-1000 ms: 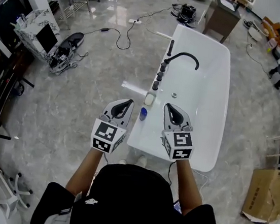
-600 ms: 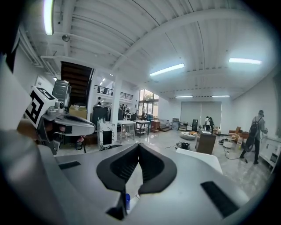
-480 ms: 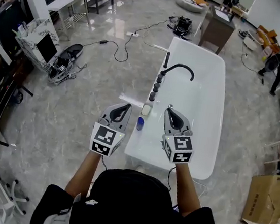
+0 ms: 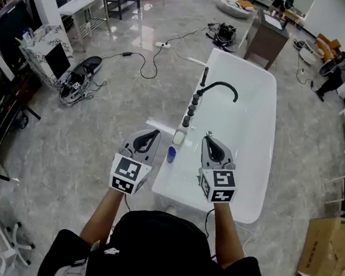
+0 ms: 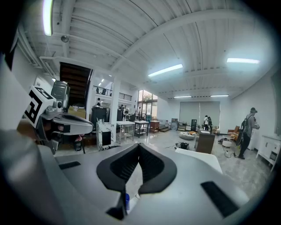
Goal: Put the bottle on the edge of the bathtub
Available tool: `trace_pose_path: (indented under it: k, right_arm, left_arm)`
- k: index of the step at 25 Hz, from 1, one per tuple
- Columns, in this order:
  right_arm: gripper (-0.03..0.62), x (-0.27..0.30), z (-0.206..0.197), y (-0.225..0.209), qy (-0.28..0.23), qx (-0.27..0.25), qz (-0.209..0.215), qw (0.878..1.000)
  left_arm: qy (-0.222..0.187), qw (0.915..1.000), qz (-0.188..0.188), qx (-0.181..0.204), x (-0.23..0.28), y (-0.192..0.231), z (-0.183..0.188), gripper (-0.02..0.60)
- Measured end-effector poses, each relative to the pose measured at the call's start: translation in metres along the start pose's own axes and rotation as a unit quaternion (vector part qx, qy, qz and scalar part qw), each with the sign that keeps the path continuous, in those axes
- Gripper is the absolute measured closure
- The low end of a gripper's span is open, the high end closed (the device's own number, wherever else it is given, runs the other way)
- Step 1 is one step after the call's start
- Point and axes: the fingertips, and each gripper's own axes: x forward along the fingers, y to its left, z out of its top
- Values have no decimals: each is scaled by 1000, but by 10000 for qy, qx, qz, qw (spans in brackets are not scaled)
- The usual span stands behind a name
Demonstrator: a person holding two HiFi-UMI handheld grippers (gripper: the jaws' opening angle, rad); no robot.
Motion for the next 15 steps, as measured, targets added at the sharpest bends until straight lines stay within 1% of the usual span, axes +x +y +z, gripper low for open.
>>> trace_pose_path:
  k: [9, 15]
  right_arm:
    - [569, 0, -4, -3, 14, -8, 8, 10000]
    - [569, 7, 1, 0, 18, -31, 0, 10000]
  left_arm:
    - [11, 10000, 11, -3, 3, -5, -2, 572]
    - [-3, 10000, 13, -12, 3, 4, 1, 572]
